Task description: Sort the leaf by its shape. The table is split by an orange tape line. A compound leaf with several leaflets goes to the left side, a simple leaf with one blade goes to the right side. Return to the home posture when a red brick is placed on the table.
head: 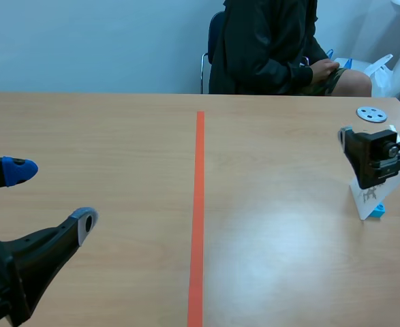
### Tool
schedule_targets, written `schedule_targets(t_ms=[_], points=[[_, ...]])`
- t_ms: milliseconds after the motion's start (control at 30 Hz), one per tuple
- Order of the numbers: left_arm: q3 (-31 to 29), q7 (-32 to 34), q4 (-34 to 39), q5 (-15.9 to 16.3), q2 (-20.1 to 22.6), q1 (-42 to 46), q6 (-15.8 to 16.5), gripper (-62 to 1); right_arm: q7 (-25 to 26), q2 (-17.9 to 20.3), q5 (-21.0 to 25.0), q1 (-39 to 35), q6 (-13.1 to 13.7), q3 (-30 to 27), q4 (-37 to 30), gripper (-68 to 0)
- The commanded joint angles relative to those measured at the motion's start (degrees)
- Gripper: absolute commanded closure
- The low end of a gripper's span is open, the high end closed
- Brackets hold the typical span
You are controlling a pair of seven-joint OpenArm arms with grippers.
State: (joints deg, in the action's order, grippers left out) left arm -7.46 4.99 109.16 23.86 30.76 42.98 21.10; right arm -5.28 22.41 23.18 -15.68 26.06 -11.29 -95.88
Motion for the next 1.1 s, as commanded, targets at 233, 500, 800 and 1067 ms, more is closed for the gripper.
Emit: schedule_targets(t_ms=[233, 500, 800, 1067], points=[[0.42, 1.01, 1.05, 0.37, -0.42, -0.17, 0.07, -62.3, -6.05, 0.74, 6.12, -9.46, 1.62, -0.28, -12.96, -67.9], [0.42, 1.01, 1.05, 0.37, -0.42, -0.17, 0.07, -62.3, -7.5, -1.05, 9.51, -18.08, 5.03, -0.28, -18.82, -67.9], [0.42, 1.01, 1.05, 0.37, -0.42, -0.17, 0.07, -62.3, -6.95, -3.85, 10.12, -18.58, 7.02, -0.28, -18.82, -67.9], [0.42, 1.03, 1.05, 0.37, -0.42, -0.17, 0.07, -62.3, -7.54, -2.67, 10.14, -18.58, 6.58, -0.28, -18.03, -67.9]])
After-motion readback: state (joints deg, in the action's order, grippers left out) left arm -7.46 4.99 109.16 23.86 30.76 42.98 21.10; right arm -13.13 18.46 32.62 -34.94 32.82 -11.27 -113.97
